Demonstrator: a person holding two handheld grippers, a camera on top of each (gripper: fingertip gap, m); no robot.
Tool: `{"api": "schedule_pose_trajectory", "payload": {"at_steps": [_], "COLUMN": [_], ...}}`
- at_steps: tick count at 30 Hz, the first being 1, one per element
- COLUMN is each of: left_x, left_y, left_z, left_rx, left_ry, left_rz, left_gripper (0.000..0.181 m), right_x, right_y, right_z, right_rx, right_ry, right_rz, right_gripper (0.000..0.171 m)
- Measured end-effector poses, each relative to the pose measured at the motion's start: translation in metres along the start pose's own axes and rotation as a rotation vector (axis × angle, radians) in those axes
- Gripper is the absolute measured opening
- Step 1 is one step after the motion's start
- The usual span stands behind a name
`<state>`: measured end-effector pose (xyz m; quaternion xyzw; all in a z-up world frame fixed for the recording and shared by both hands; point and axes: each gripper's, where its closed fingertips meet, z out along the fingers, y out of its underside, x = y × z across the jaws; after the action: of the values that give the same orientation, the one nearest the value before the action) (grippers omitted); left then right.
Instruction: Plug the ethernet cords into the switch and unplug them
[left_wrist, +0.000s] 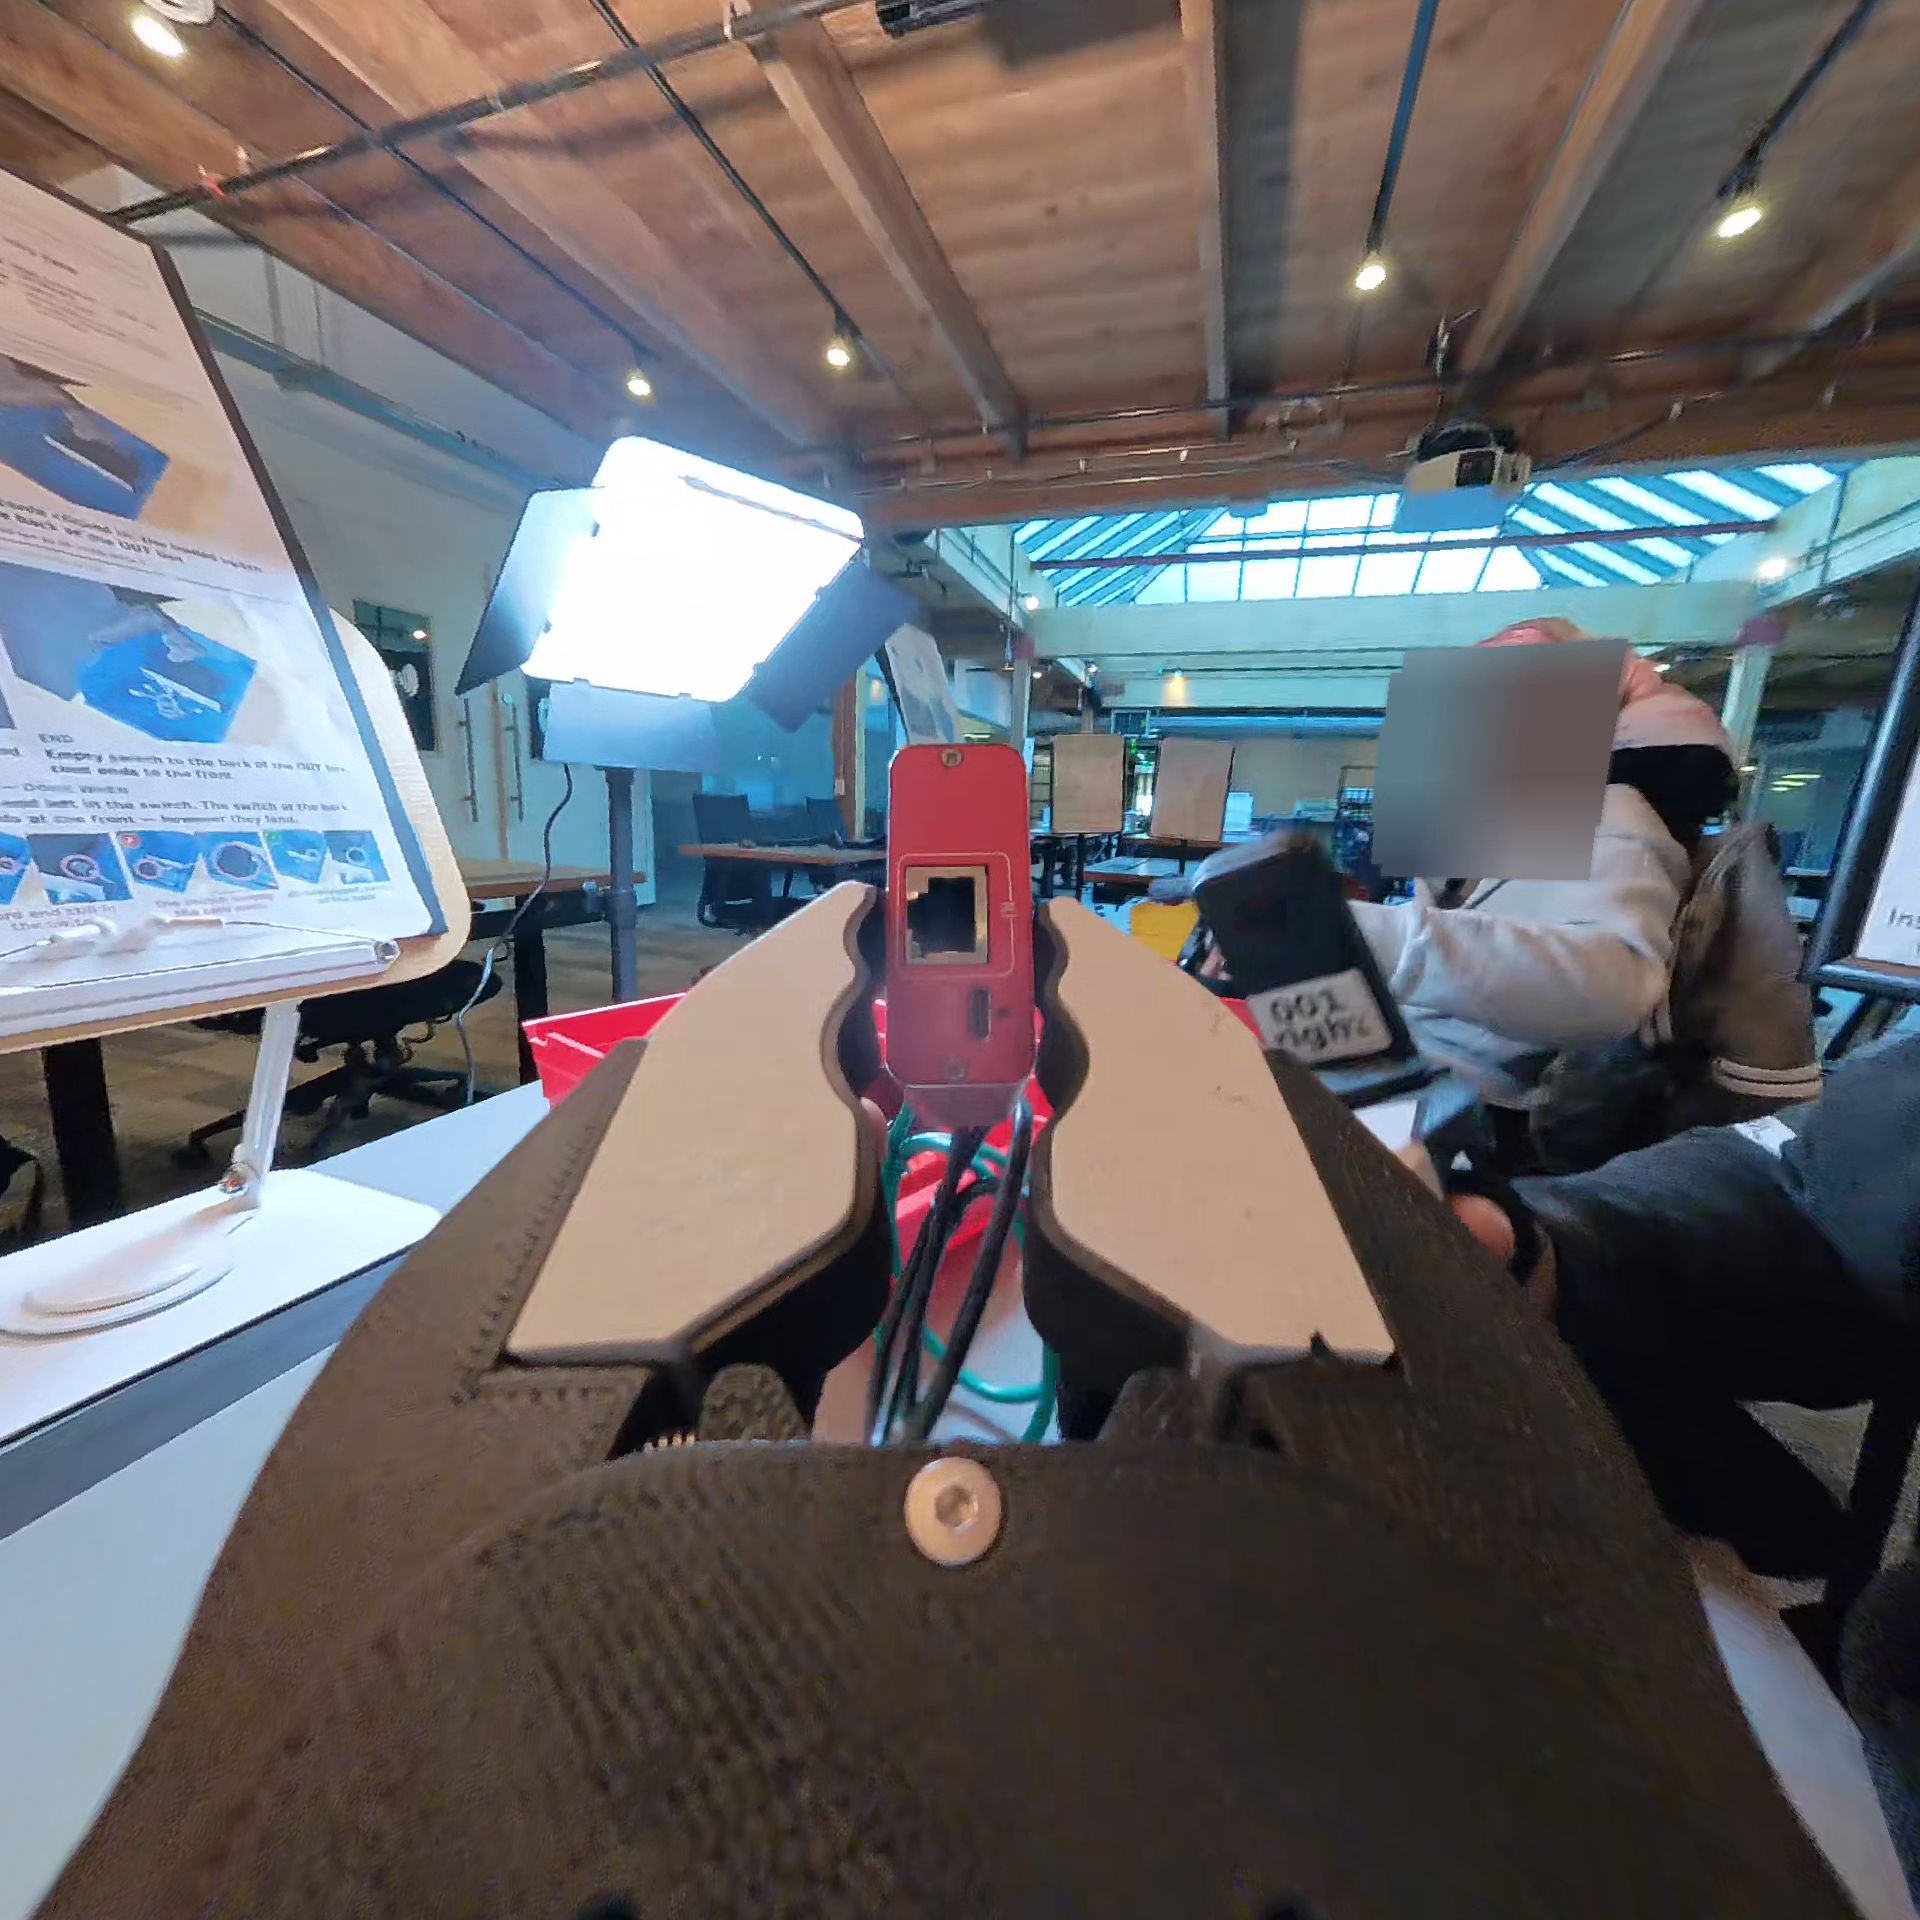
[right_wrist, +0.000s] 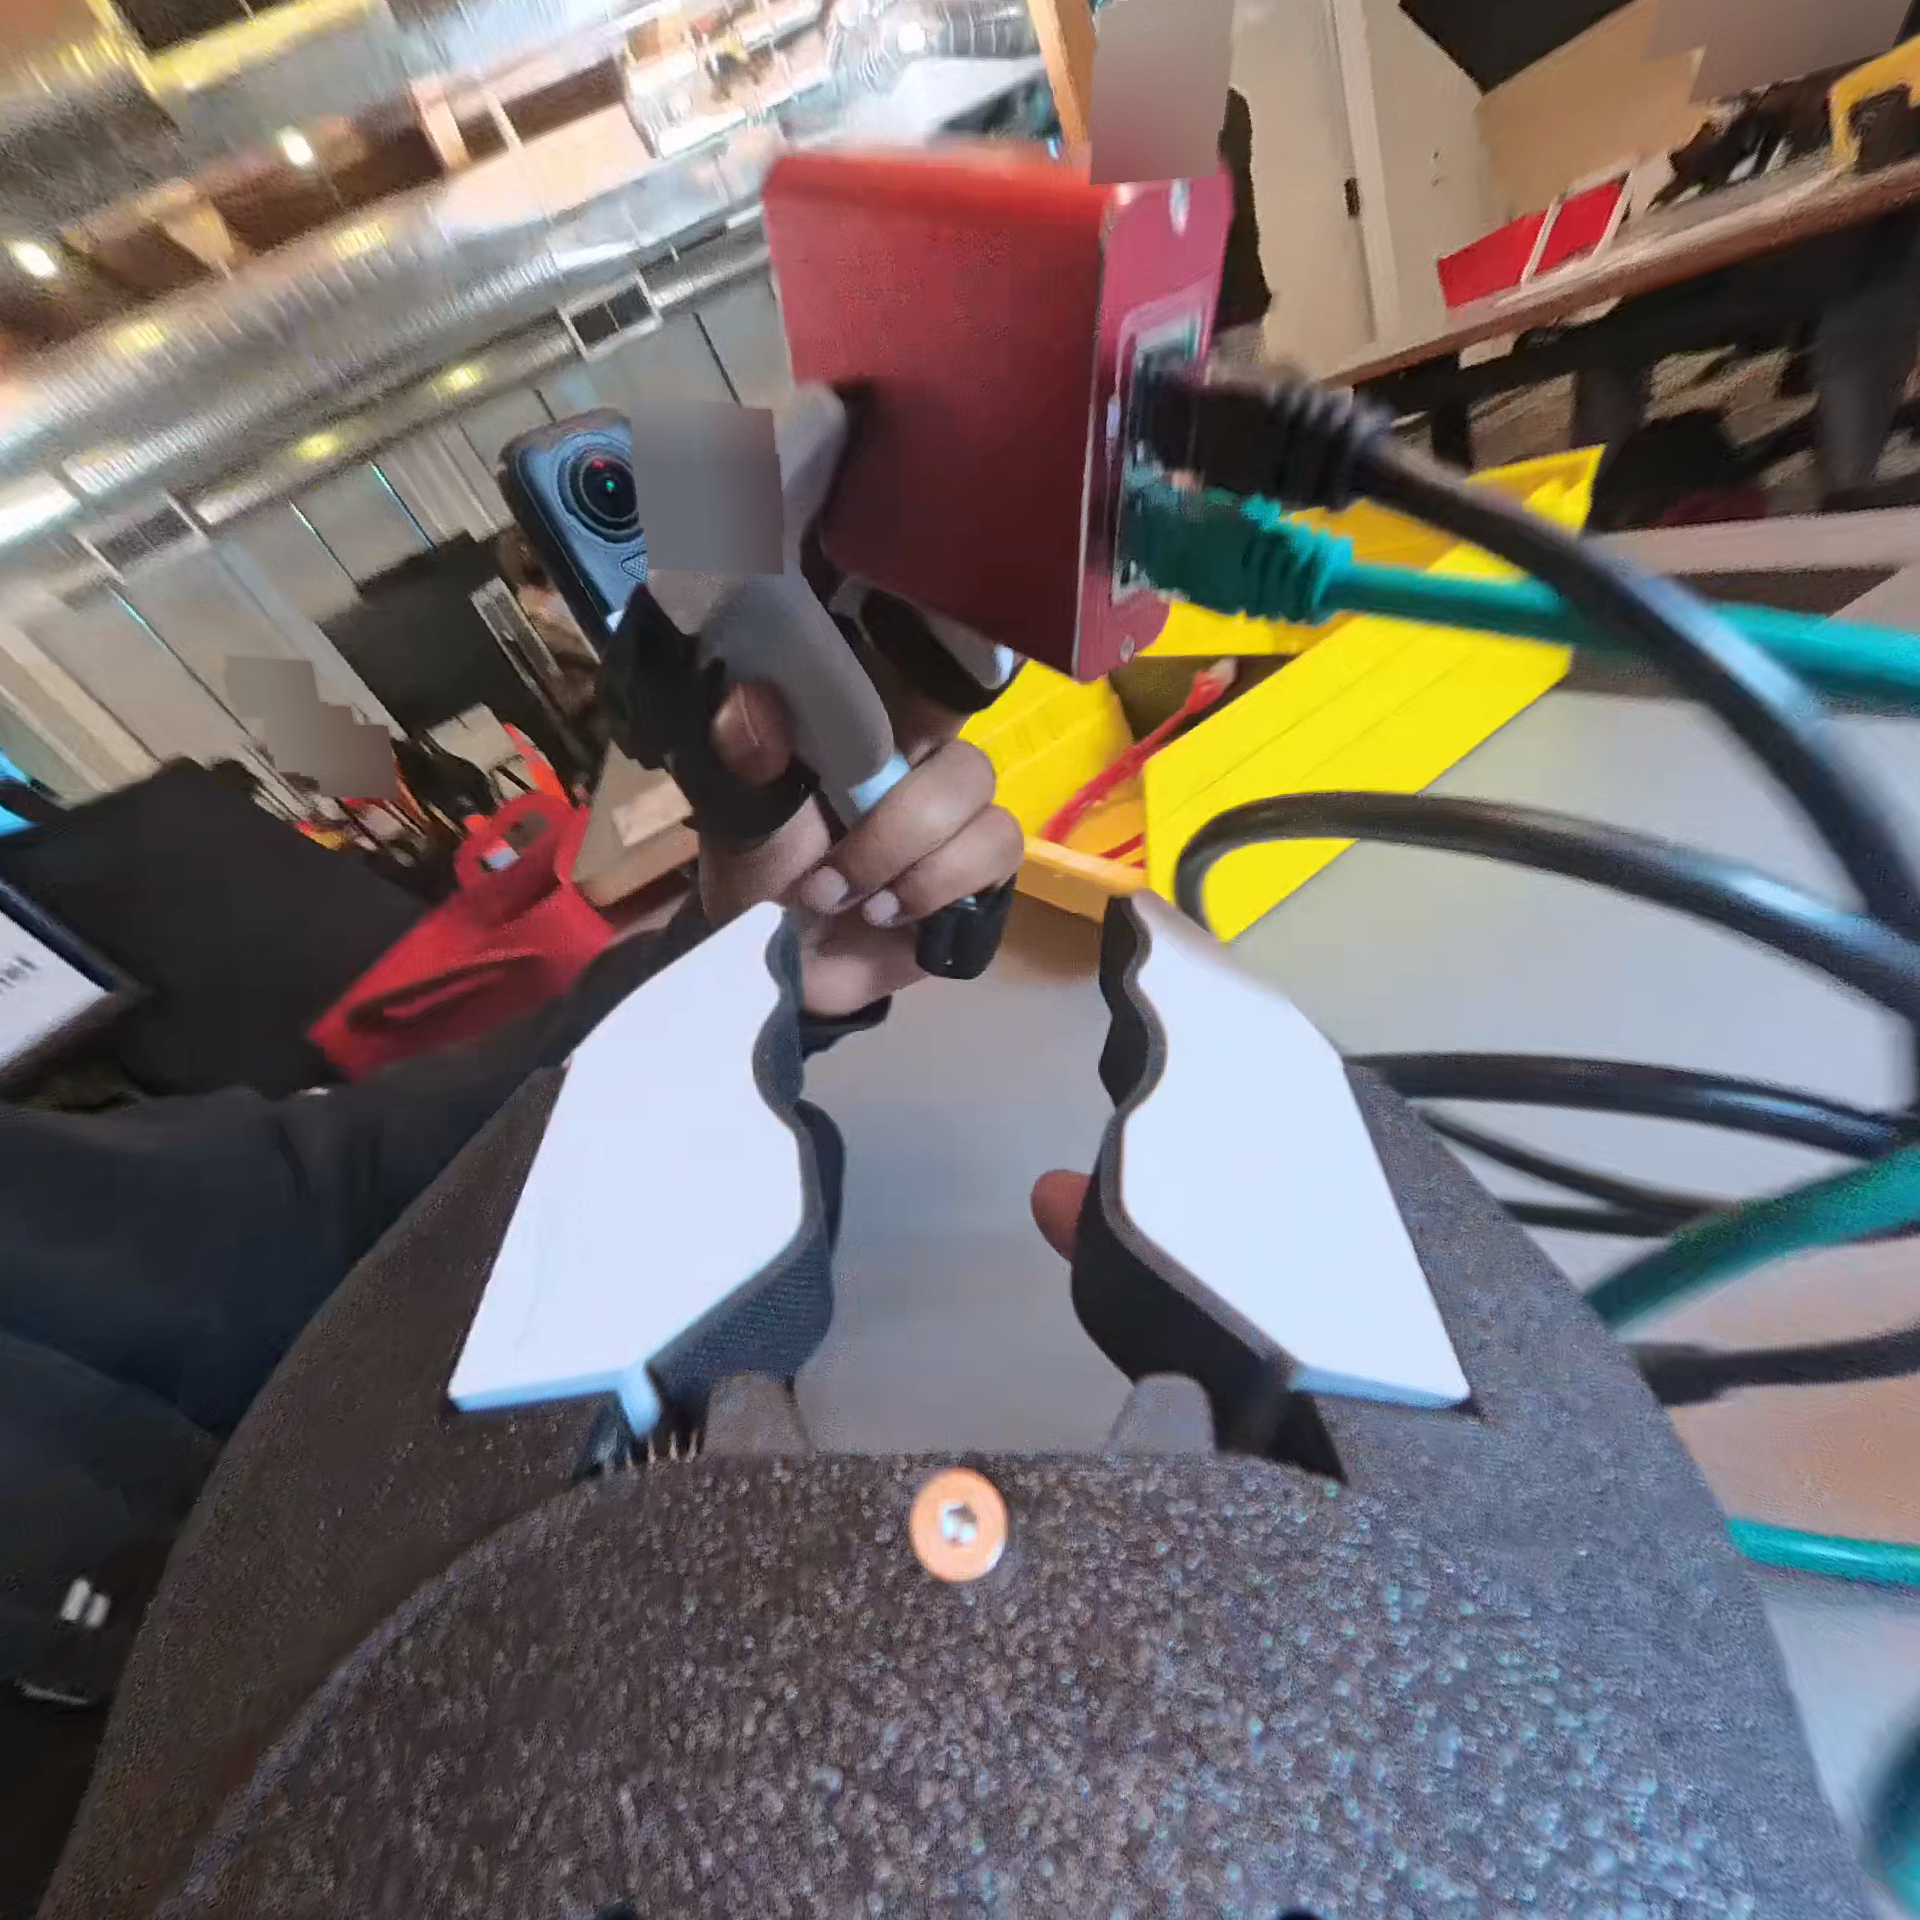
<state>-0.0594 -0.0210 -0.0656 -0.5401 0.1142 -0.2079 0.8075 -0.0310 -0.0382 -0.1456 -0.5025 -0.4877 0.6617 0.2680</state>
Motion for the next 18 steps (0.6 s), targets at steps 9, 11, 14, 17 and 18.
{"api": "schedule_pose_trajectory", "payload": {"at_steps": [9,11,14,17,18], "left_x": [0.019,0.022,0.022,0.024,0.024], "left_y": [-0.003,0.001,0.013,0.018,0.024], "left_z": [0.005,0.007,0.007,0.01,0.01], "left_rx": [-0.019,-0.059,-0.152,-0.208,-0.243], "left_ry": [0.075,0.091,0.093,0.068,0.054], "left_rz": [0.024,0.049,0.095,0.221,0.285], "left_gripper": [0.026,0.026,0.029,0.041,0.042], "right_x": [0.003,-0.001,-0.004,-0.002,-0.002], "right_y": [-0.08,-0.091,-0.097,-0.096,-0.095], "right_z": [-0.006,-0.009,-0.011,-0.015,-0.016], "right_rx": [0.139,0.079,-0.118,-0.2,-0.195], "right_ry": [-0.119,-0.101,-0.08,-0.042,-0.028], "right_rz": [-0.143,-0.358,-0.652,-0.986,-1.075], "right_gripper": [0.037,0.035,0.034,0.033,0.034]}}
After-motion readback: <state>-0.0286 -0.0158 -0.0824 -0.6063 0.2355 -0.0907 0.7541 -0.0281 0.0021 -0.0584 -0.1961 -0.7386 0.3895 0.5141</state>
